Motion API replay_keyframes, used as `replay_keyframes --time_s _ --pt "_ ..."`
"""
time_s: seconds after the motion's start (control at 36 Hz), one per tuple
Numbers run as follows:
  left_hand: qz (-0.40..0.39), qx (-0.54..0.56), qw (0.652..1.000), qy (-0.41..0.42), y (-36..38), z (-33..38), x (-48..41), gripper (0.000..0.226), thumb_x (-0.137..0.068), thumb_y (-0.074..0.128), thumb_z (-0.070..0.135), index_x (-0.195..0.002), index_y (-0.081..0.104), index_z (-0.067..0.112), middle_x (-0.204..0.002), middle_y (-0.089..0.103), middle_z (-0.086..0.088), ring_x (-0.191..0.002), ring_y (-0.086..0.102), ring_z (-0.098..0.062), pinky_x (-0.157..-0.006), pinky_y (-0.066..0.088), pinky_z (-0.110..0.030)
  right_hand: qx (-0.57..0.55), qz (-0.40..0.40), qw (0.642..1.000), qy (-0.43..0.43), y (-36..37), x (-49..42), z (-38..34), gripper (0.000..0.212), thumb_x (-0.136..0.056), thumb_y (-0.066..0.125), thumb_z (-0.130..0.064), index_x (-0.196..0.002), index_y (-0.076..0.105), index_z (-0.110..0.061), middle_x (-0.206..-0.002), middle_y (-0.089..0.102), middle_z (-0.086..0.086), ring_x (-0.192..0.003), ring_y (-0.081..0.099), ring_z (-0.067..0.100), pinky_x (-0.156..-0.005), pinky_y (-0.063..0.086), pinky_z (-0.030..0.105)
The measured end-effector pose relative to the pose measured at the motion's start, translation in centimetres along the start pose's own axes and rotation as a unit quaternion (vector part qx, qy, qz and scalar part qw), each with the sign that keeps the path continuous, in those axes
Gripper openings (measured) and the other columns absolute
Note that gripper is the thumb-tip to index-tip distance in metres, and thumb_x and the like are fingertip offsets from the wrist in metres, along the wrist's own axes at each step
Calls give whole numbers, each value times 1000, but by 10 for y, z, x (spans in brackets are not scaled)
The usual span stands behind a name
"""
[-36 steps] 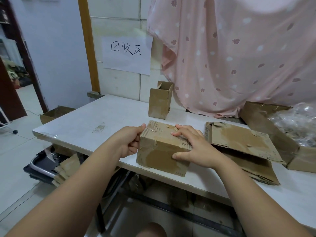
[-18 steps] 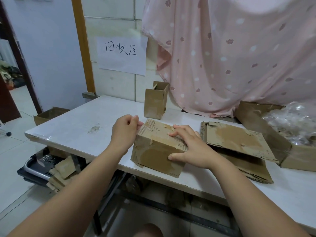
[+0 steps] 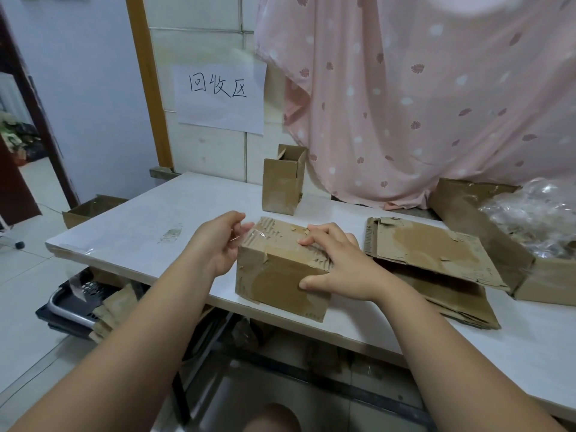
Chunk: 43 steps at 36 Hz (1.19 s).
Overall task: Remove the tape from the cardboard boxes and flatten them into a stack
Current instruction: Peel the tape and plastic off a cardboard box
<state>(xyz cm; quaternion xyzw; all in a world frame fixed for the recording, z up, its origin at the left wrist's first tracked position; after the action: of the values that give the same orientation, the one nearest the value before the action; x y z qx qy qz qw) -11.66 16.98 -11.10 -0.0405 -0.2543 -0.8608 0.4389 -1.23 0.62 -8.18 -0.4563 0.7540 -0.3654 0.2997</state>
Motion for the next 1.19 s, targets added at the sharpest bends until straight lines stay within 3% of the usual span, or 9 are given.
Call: replay_keyframes --time_s 0.08,0.17,0.22,0.33,0.44,0.58,0.75,0.94,1.19 --pt "16 -17 999 45 -8 2 -2 35 -94 52 14 -60 44 10 -96 67 -15 -82 65 -22 -71 53 -26 -1 1 1000 -4 1 -1 -2 60 -72 76 -40 -123 44 -42 -124 25 -26 -119 18 3 -94 24 26" --pt "31 -33 995 93 -15 4 -2 36 -93 45 10 -58 40 9 -90 71 -17 -69 60 -14 -51 43 -17 -6 -1 1000 -5 1 -1 0 60 -72 76 -40 -123 44 -42 -126 26 -26 -121 19 4 -94 23 25" --pt "23 -21 994 106 -16 2 -3 32 -93 42 7 -60 40 7 -86 70 -19 -69 67 -12 -58 45 -21 -14 -1 1000 -5 0 -1 0 60 -72 77 -39 -122 45 -42 -127 27 -25 -123 19 4 -95 22 24" --pt "22 56 996 71 -23 -12 -3 15 -95 35 0 -83 42 6 -93 69 -17 -68 68 -19 -61 49 -25 -15 -7 1000 -7 2 -3 -2 60 -72 77 -37 -123 46 -40 -128 28 -25 -123 20 3 -95 22 23" --pt "39 -25 995 92 -28 -17 -5 23 -94 40 -7 -107 45 11 -86 64 -12 -62 64 -14 -49 51 -21 -24 -3 1000 -3 1 -2 0 60 -72 78 -37 -122 46 -42 -131 29 -25 -125 20 4 -95 22 25" --pt "-141 -17 988 63 -3 -38 -5 28 -94 48 6 -120 60 4 -111 67 -21 -101 66 -32 -75 59 -37 -23 -3 1000 -2 1 0 1 59 -71 77 -38 -121 46 -43 -132 29 -23 -126 21 6 -96 23 26" --pt "-168 -10 983 72 3 -36 -8 32 -96 49 23 -121 60 6 -120 63 -21 -111 60 -35 -95 49 -48 -25 -8 1000 -1 2 -2 1 59 -71 78 -39 -120 46 -44 -131 29 -24 -126 20 6 -98 22 26" --pt "-160 7 982 98 7 -34 -11 23 -99 45 15 -99 69 13 -100 71 -13 -85 69 -25 -64 58 -35 -37 -7 999 -4 0 -1 4 58 -70 78 -39 -117 46 -47 -129 28 -29 -126 21 4 -98 23 27" --pt "-102 -35 979 174 1 -25 -11 14 -94 54 17 -85 64 17 -76 73 0 -65 69 -15 -49 53 -25 -39 -13 999 -5 0 -1 3 58 -70 79 -36 -118 47 -46 -131 29 -28 -126 21 3 -97 22 26"
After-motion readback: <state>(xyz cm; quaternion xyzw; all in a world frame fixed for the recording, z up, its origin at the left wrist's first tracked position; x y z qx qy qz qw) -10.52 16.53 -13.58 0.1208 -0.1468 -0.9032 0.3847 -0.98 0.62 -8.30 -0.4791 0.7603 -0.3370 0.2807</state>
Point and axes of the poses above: each hand's wrist, its own x-axis away from the middle knuckle, its own y-axis out of the palm, z = x × y, the point moved 9 cm from there along -x, towards the middle knuckle
